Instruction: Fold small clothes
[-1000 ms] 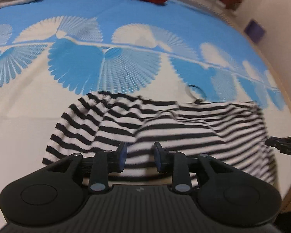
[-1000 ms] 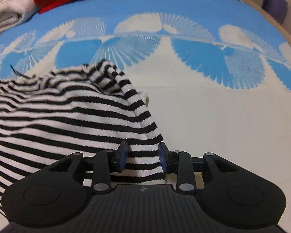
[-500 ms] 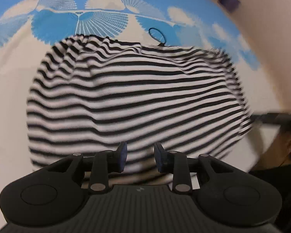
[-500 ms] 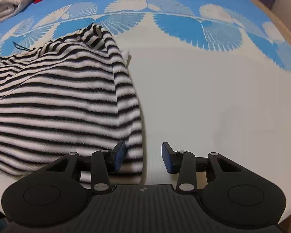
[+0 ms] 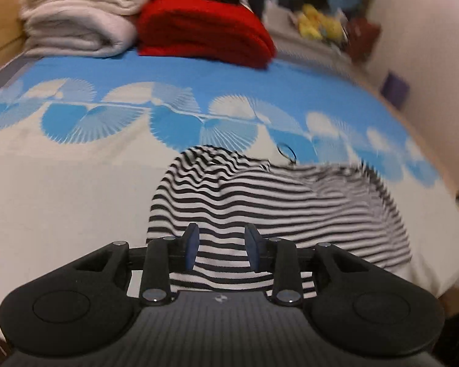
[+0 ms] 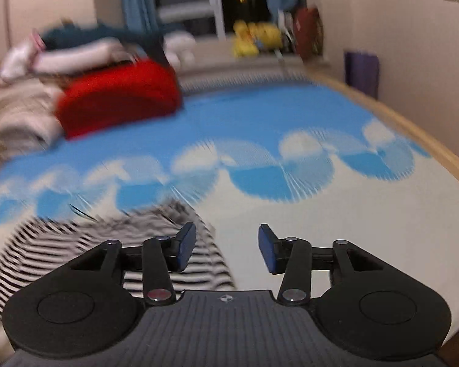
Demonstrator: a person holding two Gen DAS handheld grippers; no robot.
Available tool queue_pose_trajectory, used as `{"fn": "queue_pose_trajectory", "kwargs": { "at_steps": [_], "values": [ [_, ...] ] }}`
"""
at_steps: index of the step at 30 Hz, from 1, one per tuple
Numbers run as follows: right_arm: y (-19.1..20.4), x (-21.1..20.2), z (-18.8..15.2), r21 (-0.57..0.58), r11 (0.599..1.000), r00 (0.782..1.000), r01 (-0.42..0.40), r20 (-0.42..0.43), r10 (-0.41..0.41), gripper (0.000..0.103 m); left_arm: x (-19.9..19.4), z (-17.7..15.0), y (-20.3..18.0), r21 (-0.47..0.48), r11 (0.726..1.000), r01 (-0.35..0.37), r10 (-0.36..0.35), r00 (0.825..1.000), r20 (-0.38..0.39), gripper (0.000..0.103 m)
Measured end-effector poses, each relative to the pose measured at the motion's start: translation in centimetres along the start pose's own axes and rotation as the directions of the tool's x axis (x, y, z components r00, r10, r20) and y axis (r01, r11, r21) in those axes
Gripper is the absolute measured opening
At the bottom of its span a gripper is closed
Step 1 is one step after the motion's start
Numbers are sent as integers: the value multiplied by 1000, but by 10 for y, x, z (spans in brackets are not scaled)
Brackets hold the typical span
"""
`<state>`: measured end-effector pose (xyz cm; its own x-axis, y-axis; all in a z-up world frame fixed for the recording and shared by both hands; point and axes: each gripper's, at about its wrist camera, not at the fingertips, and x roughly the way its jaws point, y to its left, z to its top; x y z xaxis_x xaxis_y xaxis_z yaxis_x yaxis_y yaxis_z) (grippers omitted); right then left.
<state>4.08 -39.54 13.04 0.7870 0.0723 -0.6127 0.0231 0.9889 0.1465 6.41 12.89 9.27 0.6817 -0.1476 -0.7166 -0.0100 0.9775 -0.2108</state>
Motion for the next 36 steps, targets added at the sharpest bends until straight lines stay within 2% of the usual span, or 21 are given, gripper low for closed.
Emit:
{"fn": "queue_pose_trajectory", "kwargs": {
  "at_steps": [1, 2, 3, 4, 7, 11, 17, 30, 33, 36],
  "values": [
    [2, 0, -4, 16, 1000, 1000, 7, -31, -6, 52, 1, -10, 5, -29, 1000, -2, 2, 1000, 5, 36],
    [2, 0, -4, 35, 999, 999, 7, -42, -5, 52, 1, -15, 11, -67, 997, -32, 29, 999, -47, 29],
    [1, -2, -4, 46, 999, 1000, 4, -27, -3, 52, 5, -17, 16, -118, 992, -48, 38, 996, -79, 24],
    [2, 0, -3, 42, 999, 1000, 9, -10, -9, 52, 5, -18, 20, -156, 987, -37, 27, 998, -64, 24],
    [4, 9, -6, 13, 999, 999, 36, -29, -36, 52, 11, -14, 24, -151, 986, -69, 59, 996, -65, 24],
    [7, 18, -7, -12, 999, 997, 31, -64, -32, 52, 23, -15, 36, -221, 971, -92, 71, 992, -99, 24],
    [3, 22, -14, -42, 998, 995, 48, -81, -52, 52, 16, -21, 48, -261, 958, -117, 92, 990, -103, 24],
    [-10, 20, -13, -8, 997, 994, 70, -80, -71, 52, 22, -23, 45, -249, 960, -132, 104, 987, -122, 24],
    [-13, 20, -12, 12, 997, 994, 76, -82, -75, 52, 28, -29, 51, -289, 949, -125, 84, 985, -153, 24],
    [-19, 19, -10, 46, 996, 994, 75, -79, -71, 52, 33, -35, 54, -318, 936, -151, 102, 981, -165, 24]
  ]
}}
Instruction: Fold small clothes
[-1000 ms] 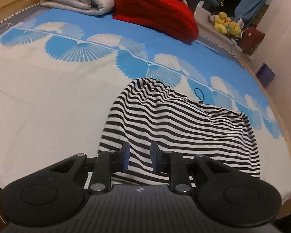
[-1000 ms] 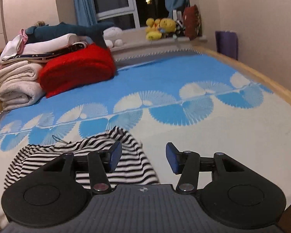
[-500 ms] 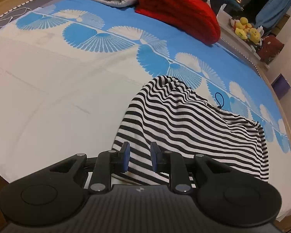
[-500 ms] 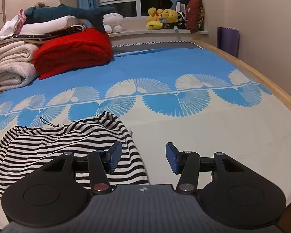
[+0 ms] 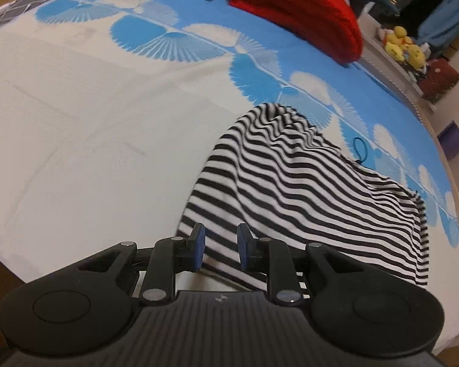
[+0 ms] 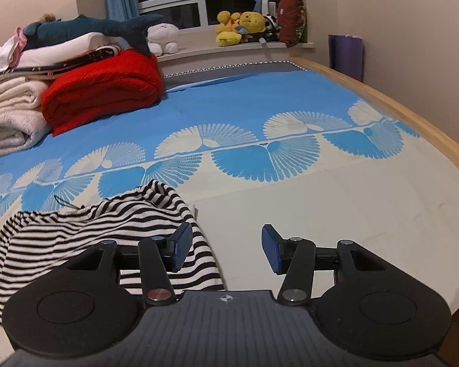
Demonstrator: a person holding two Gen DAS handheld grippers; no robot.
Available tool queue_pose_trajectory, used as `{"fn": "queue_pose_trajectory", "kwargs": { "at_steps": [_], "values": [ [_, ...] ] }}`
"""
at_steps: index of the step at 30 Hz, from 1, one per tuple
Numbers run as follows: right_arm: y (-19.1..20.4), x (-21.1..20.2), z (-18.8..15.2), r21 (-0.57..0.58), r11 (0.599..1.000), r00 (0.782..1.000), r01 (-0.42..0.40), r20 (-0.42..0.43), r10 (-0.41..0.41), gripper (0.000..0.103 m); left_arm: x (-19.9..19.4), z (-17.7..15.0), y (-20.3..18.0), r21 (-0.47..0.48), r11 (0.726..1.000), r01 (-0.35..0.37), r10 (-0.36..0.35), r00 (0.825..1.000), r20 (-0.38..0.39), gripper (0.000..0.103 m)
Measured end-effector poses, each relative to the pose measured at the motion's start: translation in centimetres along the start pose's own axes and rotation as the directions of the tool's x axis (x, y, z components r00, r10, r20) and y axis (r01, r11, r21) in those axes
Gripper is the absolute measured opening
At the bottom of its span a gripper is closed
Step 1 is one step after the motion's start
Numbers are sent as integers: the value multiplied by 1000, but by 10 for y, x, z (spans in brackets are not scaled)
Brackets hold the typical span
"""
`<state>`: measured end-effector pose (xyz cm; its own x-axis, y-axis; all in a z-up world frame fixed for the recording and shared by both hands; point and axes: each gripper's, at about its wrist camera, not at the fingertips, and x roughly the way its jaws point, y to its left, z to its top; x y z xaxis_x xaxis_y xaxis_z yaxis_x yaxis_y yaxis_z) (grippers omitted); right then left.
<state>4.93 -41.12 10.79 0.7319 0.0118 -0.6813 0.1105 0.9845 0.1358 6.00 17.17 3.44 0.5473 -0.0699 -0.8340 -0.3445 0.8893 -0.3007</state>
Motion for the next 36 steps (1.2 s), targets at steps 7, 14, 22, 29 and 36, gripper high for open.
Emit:
{"fn": "queue_pose_trajectory", "kwargs": {
  "at_steps": [7, 14, 22, 29, 36],
  "values": [
    [-9, 0, 1, 20, 999, 999, -30, -15, 30, 52, 29, -15, 24, -229, 972, 57, -71, 996, -51, 25],
    [-15, 7, 0, -22, 1000, 999, -22, -43, 21, 52, 56, -34, 41, -391, 920, 24, -74, 991, -113, 43],
    [-26, 15, 2, 1, 1000, 998, -10, -65, 10, 52, 69, -30, 49, -502, 862, 69, -106, 993, -46, 43],
    [-31, 19, 3, 30, 1000, 997, 3, -74, -1, 52, 80, -21, 37, -488, 870, 72, -93, 995, -19, 41],
    [-31, 20, 2, 28, 999, 997, 22, -80, -20, 52, 79, -15, 26, -429, 902, 54, -60, 998, -1, 15]
  ]
}}
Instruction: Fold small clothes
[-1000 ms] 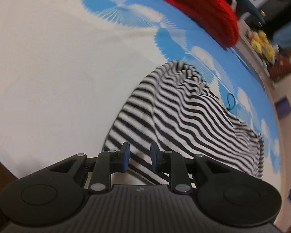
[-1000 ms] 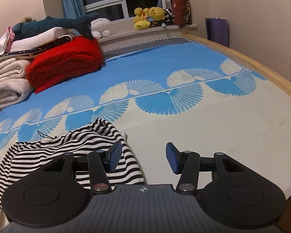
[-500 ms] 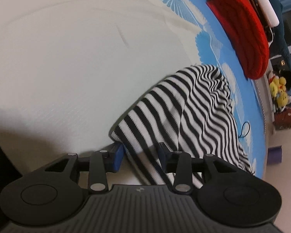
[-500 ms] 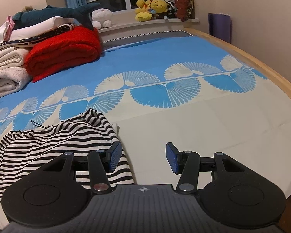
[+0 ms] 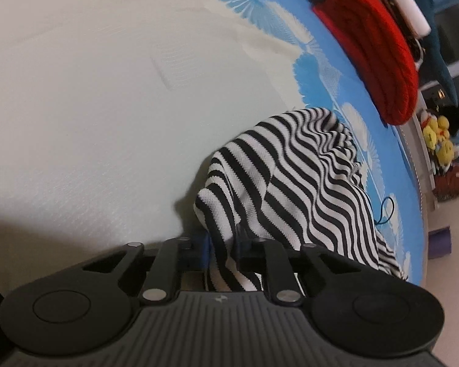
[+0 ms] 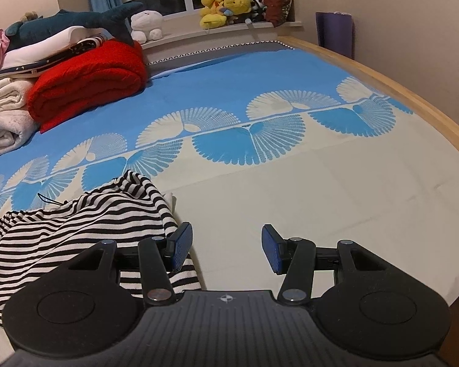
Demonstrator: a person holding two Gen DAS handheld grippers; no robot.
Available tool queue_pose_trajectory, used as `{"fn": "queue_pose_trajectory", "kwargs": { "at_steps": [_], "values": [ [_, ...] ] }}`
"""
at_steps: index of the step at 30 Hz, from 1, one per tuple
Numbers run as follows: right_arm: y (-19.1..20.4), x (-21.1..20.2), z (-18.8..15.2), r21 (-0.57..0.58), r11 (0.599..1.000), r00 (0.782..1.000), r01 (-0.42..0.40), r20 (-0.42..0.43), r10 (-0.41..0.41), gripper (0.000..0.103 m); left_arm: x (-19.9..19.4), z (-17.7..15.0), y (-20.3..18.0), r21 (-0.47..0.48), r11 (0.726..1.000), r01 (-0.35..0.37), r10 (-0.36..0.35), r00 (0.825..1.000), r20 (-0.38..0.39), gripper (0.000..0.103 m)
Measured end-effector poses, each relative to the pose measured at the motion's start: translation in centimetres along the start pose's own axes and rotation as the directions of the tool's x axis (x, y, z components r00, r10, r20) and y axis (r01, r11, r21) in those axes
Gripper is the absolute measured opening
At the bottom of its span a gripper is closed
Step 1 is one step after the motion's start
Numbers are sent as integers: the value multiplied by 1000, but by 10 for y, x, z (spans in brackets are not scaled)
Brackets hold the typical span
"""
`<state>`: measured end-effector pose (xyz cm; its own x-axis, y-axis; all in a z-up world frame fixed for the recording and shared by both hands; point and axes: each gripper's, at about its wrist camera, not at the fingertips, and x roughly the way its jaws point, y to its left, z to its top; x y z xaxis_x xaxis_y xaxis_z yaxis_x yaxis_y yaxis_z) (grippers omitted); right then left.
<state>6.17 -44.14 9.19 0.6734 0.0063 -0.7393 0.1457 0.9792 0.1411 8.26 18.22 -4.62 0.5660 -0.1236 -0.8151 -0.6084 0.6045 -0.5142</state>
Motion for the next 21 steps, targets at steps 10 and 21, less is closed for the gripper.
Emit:
{"fn": "queue_pose_trajectory", "kwargs": {
  "at_steps": [10, 21],
  "values": [
    [-3, 4, 0, 24, 999, 1000, 27, -8, -26, 52, -56, 4, 2, 135, 991, -12, -2, 995, 102, 12],
    [1, 4, 4, 20, 1000, 1000, 2, 3, -2, 52, -94, 11, -27, 339, 853, -397, 308, 907, 285, 13]
  ]
}}
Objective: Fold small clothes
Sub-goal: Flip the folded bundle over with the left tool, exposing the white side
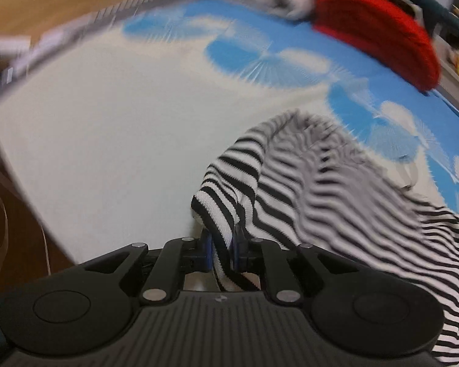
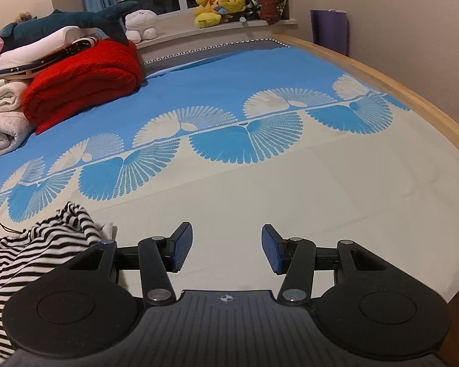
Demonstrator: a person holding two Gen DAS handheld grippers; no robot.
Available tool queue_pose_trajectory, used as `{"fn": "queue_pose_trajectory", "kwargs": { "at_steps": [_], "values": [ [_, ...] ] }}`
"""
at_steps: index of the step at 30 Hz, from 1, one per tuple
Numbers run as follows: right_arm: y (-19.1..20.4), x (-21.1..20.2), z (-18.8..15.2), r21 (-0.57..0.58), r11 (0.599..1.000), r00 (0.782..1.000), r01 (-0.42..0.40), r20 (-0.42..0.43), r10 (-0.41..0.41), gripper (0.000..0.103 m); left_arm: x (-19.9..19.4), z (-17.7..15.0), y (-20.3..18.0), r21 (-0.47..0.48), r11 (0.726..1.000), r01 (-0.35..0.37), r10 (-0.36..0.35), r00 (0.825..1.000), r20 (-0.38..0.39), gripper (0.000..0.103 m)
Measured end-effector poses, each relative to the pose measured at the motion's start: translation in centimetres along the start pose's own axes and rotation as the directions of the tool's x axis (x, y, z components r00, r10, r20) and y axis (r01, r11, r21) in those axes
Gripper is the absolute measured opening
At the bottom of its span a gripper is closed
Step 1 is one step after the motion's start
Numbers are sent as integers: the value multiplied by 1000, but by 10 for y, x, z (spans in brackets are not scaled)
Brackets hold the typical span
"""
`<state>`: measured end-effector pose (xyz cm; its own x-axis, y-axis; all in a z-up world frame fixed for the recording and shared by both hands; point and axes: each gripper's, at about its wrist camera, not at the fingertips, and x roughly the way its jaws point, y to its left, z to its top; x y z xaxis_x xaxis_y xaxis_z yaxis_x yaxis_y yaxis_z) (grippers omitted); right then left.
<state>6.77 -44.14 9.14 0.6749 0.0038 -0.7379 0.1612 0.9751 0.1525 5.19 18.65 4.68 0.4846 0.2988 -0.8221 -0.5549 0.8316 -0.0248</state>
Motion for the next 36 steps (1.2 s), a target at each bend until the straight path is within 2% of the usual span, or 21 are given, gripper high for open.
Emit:
{"fn": "queue_pose_trajectory", "kwargs": {
  "at_steps": [3, 5, 7, 9, 11, 13, 15, 16, 17, 18, 19, 22, 23, 24, 27, 29, 30, 32, 33, 35, 36],
  "values": [
    [-4, -3, 1, 10, 1000, 1000, -9, 10, 9, 52, -42, 12, -61, 155, 988, 26, -46, 991, 126, 12],
    [-6, -5, 2, 13, 1000, 1000, -16, 13, 16, 52, -75, 11, -116, 285, 956, 64, -125, 972, 201, 12],
    [-9, -7, 2, 11, 1000, 1000, -25, 16, 24, 52, -103, -4, -171, 399, 909, 117, -224, 947, 232, 12],
    [-11, -9, 2, 13, 999, 999, -30, 21, 30, 52, -127, -33, -227, 520, 835, 181, -335, 916, 220, 12],
    [-17, -11, 3, 21, 999, 999, -34, 25, 33, 52, -144, -74, -277, 626, 740, 248, -439, 882, 170, 12],
    [-22, -12, 2, 28, 999, 999, -35, 26, 34, 52, -150, -121, -322, 720, 619, 314, -525, 847, 82, 12],
    [-26, -12, 3, 30, 999, 999, -39, 23, 39, 52, -139, -160, -353, 773, 507, 382, -542, 838, -59, 19],
    [-27, -11, 3, 29, 999, 999, -43, 21, 42, 52, -128, -175, -364, 774, 461, 434, -525, 837, -157, 27],
    [-28, -10, 3, 28, 998, 999, -47, 18, 47, 52, -117, -185, -371, 764, 428, 483, -502, 830, -244, 27],
    [-28, -9, 4, 26, 998, 999, -52, 14, 52, 52, -113, -188, -371, 755, 414, 509, -496, 821, -281, 27],
    [-27, -7, 4, 25, 998, 998, -60, 8, 60, 52, -112, -185, -366, 745, 413, 524, -515, 809, -284, 27],
    [-23, -3, 6, 22, 995, 995, -97, -8, 97, 52, -112, -147, -330, 669, 425, 609, -602, 743, -294, 27],
    [-20, -1, 7, 17, 994, 994, -110, -12, 110, 52, -110, -132, -318, 652, 437, 619, -616, 735, -284, 27],
    [-16, 2, 8, 10, 992, 992, -123, -16, 123, 52, -109, -116, -305, 646, 455, 613, -619, 739, -266, 27],
    [-1, 13, 11, 14, 980, 978, -200, -57, 200, 52, -98, -77, -269, 656, 505, 561, -587, 780, -216, 27],
    [13, 25, 11, 42, 959, 952, -281, -119, 284, 52, -83, -60, -253, 637, 534, 556, -573, 792, -212, 27],
    [19, 31, 10, 58, 946, 933, -318, -157, 324, 52, -77, -55, -245, 616, 551, 564, -569, 793, -218, 27],
    [38, 47, 3, 83, 920, 884, -382, -259, 390, 51, -54, -53, -227, 530, 598, 602, -576, 782, -238, 27],
    [47, 52, 0, 69, 919, 872, -388, -294, 390, 51, -41, -51, -218, 478, 625, 617, -569, 780, -261, 27],
    [63, 63, -7, 19, 926, 863, -377, -356, 359, 52, -23, -49, -212, 390, 706, 592, -504, 806, -310, 28],
    [69, 68, -10, 7, 929, 857, -371, -383, 345, 52, -23, -46, -210, 359, 714, 601, -522, 799, -298, 31]
  ]
}}
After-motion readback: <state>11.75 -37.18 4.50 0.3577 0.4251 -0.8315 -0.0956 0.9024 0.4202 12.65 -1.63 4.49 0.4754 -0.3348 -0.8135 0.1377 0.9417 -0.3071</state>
